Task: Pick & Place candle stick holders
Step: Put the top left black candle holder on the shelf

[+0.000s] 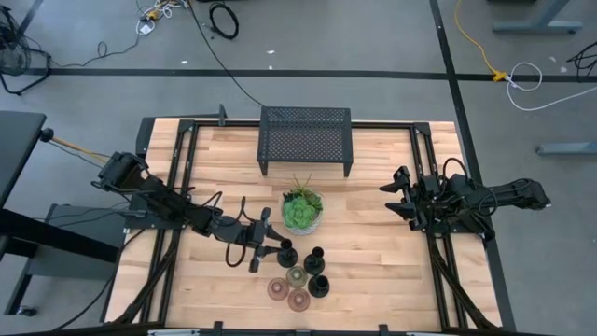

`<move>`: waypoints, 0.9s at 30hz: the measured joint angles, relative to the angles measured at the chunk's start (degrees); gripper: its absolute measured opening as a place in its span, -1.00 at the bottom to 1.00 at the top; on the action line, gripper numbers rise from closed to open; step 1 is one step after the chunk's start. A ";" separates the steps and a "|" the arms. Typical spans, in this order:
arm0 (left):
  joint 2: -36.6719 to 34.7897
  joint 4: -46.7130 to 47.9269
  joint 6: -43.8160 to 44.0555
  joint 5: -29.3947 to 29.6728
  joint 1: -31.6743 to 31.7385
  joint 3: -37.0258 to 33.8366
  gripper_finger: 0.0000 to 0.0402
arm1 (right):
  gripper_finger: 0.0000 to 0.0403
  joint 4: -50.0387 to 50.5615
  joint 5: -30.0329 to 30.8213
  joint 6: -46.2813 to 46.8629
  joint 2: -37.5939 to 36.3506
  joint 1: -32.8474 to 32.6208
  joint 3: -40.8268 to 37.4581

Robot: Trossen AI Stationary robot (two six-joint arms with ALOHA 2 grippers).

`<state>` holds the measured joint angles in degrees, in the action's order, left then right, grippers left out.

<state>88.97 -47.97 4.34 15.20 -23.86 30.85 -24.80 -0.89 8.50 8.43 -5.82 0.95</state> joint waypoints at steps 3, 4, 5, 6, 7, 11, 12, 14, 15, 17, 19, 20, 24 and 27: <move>0.00 0.01 0.00 0.00 0.00 0.00 -0.57 | 0.17 0.00 -0.01 0.02 0.00 0.00 0.00; 0.00 0.01 0.00 0.00 0.00 0.00 -0.60 | 0.17 0.00 -0.02 0.01 0.00 0.00 0.00; 0.00 0.02 0.00 0.00 0.00 0.00 -0.63 | 0.17 0.00 -0.02 0.03 0.00 0.00 0.00; 0.00 0.01 0.00 0.00 0.00 0.00 -0.66 | 0.17 0.00 -0.02 0.01 0.00 0.00 0.00; 0.00 0.02 0.00 0.00 0.00 0.00 -0.70 | 0.17 0.00 -0.01 0.03 0.00 0.00 0.00; 0.00 0.06 0.00 -1.20 0.06 0.00 -0.85 | 0.17 -0.02 -0.02 0.01 0.01 0.00 0.00; 0.00 0.10 -0.07 -1.68 0.15 -0.02 -0.90 | 0.17 -0.02 0.00 0.01 0.00 0.00 0.00; 0.00 0.11 -0.28 -2.46 0.27 -0.02 -0.95 | 0.17 -0.02 -0.02 0.01 0.00 0.00 0.00; 0.00 0.11 -0.31 -2.48 0.28 -0.02 -0.95 | 0.17 -0.02 -0.02 0.01 0.00 -0.02 0.00; 0.00 0.11 -0.35 -2.49 0.28 -0.02 -0.93 | 0.17 -0.02 -0.02 0.01 0.00 -0.01 0.00; 0.00 0.11 -0.39 -1.96 0.26 -0.02 -0.92 | 0.17 -0.02 -0.02 0.01 0.00 -0.01 0.00; 0.00 0.11 -0.43 -1.34 0.26 -0.02 -0.92 | 0.17 -0.02 -0.02 0.01 0.00 -0.01 0.00; -0.02 0.03 -0.50 1.12 0.28 -0.02 -0.96 | 0.17 -0.02 -0.02 0.01 0.00 -0.02 0.00; -0.04 -0.17 -0.16 1.60 0.26 -0.02 -0.95 | 0.17 -0.02 -0.02 0.01 0.00 -0.02 0.00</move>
<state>88.93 -48.13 4.18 16.81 -23.59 30.83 -24.82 -0.91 8.51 8.43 -5.85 0.95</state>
